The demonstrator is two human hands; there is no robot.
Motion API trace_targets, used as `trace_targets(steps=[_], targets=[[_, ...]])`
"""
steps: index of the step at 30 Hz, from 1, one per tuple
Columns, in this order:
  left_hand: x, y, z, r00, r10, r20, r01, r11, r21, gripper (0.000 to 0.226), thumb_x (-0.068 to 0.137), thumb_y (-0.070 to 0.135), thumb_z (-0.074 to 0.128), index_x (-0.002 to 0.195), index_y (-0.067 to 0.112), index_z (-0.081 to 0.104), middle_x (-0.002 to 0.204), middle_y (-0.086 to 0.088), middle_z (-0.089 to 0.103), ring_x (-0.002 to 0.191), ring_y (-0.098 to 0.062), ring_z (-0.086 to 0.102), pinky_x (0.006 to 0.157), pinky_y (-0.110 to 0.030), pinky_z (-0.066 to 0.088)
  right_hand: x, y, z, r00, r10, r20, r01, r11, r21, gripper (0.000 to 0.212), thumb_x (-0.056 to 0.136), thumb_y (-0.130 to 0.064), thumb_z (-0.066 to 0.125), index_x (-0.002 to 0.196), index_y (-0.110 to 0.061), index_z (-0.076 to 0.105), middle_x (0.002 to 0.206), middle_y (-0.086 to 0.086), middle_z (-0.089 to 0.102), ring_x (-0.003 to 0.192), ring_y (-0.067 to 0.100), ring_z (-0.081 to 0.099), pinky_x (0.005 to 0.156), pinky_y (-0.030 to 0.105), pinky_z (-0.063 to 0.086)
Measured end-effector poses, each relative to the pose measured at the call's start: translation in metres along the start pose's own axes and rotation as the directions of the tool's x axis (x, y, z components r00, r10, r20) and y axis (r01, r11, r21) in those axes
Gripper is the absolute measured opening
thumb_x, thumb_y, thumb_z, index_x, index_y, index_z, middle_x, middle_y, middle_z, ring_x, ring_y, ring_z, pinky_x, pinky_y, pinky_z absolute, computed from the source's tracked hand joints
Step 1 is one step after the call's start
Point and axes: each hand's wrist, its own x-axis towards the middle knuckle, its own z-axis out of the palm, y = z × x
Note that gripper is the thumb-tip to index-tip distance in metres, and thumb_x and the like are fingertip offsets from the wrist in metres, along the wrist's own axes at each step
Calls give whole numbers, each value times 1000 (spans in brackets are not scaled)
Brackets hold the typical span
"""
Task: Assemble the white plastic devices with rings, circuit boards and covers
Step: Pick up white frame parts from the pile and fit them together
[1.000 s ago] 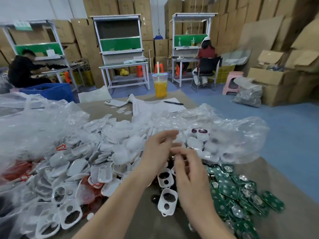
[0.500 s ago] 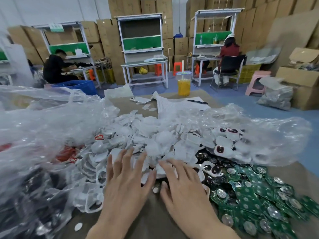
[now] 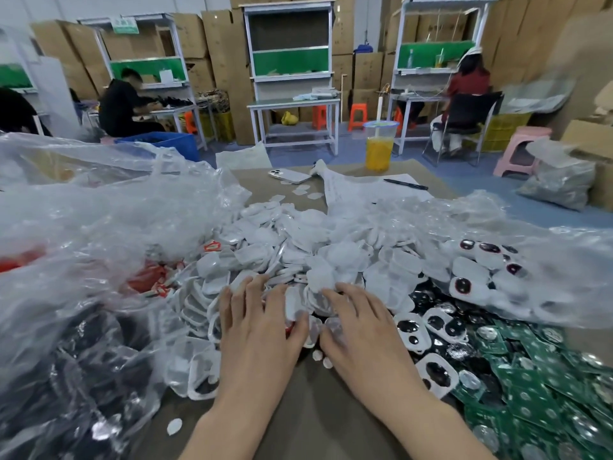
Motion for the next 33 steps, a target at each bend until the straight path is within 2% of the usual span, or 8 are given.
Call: trace_targets(steps=[3, 7, 11, 16, 20, 24, 29, 33], targets=[[1, 1, -1, 999, 8, -35, -9, 1000, -21, 41, 76, 27, 85, 110, 10, 67, 112, -7, 67, 123, -36, 58, 117, -62, 28, 1, 2, 0, 1000, 8, 27, -8, 1000, 21, 54, 95, -43, 36, 142, -22, 49, 144, 2, 49, 136, 23, 41, 115, 40, 34], [2, -1, -3, 988, 35, -149, -46, 996, -70, 25, 79, 17, 81, 95, 15, 61, 96, 1, 65, 116, -25, 57, 123, -56, 12, 0, 2, -2, 1000, 23, -8, -23, 998, 60, 43, 95, -31, 56, 135, -17, 58, 137, 3, 56, 128, 26, 51, 109, 40, 43], [1, 0, -6, 971, 44, -236, -84, 983, -163, 21, 83, 15, 75, 96, 14, 59, 91, 2, 66, 104, -22, 60, 125, -50, 15, 1, 1, -7, 1000, 24, -10, -24, 997, 78, 45, 95, -32, 55, 138, -16, 56, 137, 1, 57, 128, 22, 51, 109, 38, 42], [1, -3, -5, 975, -34, -218, -11, 979, -206, 10, 96, 23, 61, 101, 15, 61, 91, 1, 66, 94, -27, 62, 121, -43, 24, 2, 2, -12, 999, 47, 0, -47, 996, 72, 42, 97, -30, 55, 137, -20, 56, 133, -2, 58, 123, 18, 50, 106, 33, 42], [2, -5, -2, 974, -37, -224, -3, 985, -174, 21, 91, 27, 57, 106, 20, 68, 96, -2, 64, 96, -28, 61, 117, -44, 28, 3, 3, -13, 995, 85, -49, -82, 995, 59, 33, 93, -25, 58, 125, -22, 65, 118, -3, 63, 107, 21, 57, 94, 37, 49], [2, -6, 0, 972, -53, -230, 11, 984, -180, 26, 93, 32, 53, 108, 18, 69, 97, -3, 64, 97, -27, 60, 115, -41, 27, 1, 4, -12, 992, 87, -89, -84, 996, 38, 27, 92, -24, 61, 118, -23, 68, 111, -4, 65, 100, 21, 58, 90, 39, 50], [2, -2, -2, 977, -76, -198, 37, 980, -196, 36, 90, 33, 58, 118, 13, 70, 107, -8, 63, 106, -28, 56, 110, -54, 36, 0, 4, -7, 990, 74, -122, -72, 997, 21, 16, 91, -30, 63, 104, -26, 72, 105, -8, 66, 102, 20, 57, 90, 37, 46], [2, 1, -4, 982, -91, -167, 56, 977, -208, 43, 94, 38, 54, 126, 12, 68, 114, -9, 62, 115, -22, 45, 111, -58, 36, -1, 1, -7, 993, 70, -94, -69, 997, 18, 37, 92, -44, 45, 109, -29, 74, 111, -7, 67, 109, 20, 57, 96, 36, 44]])
